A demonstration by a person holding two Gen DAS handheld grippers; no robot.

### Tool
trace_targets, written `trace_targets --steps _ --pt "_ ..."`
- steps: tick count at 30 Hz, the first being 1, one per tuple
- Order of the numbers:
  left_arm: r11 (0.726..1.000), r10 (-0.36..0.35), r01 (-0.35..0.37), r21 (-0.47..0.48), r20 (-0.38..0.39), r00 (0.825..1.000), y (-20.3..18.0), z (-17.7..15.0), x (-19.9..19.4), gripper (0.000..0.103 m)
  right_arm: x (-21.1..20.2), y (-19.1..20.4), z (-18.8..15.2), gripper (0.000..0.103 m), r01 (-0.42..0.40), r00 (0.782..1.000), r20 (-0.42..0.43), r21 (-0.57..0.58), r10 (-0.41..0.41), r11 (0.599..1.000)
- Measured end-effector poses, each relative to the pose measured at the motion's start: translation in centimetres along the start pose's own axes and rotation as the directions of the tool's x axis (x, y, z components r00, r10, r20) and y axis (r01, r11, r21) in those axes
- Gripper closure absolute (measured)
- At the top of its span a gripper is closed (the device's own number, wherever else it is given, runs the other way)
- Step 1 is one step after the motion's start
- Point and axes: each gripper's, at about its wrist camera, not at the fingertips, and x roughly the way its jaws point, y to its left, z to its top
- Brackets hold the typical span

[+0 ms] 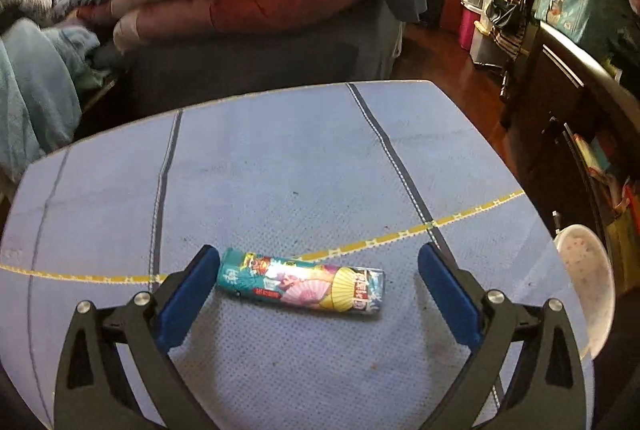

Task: Collect trash
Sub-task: 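Grasp the colourful candy roll with the left tool while the right tool grasps the cream box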

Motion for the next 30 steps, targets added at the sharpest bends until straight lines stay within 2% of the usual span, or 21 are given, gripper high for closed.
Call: trace_targets --steps 5,8,13,19,24,30 --pt "0.999 0.038 -0.038 0.026 -0.005 0.999 0.0 -0.3 -0.1 0.021 0.3 1.6 0.2 0.007 -0.013 1.000 -0.016 -0.017 0.012 1.000" --pt "0.999 0.030 -0.030 0.024 -0.002 1.000 0.4 -0.6 -0.4 0.022 0.4 2.7 0.1 0.007 -0.017 1.000 -0.024 -0.031 0.016 0.999" --pt "0.998 -0.047 0.047 -0.031 0.026 0.999 1.9 -1.5 -1.6 0.022 0.4 4.6 -0.2 0.007 -0.020 0.999 -0.037 -0.057 0.018 0.998" --pt "0.988 -0.090 0.103 -0.115 0.112 0.990 6.0 -2.2 -6.3 0.022 1.2 6.9 -0.7 0.007 -0.034 0.997 -0.073 -0.086 0.027 0.996" --pt "0.987 -0.041 0.072 -0.146 0.206 0.978 10.4 -2.5 -11.5 0.022 3.0 10.9 -1.2 0.007 -0.095 0.989 -0.128 -0.126 0.079 0.987" --pt "0.974 0.032 0.025 -0.226 0.246 0.969 16.8 -3.7 -15.4 0.022 5.3 17.7 -1.9 0.007 -0.206 0.966 -0.192 -0.177 0.172 0.962"
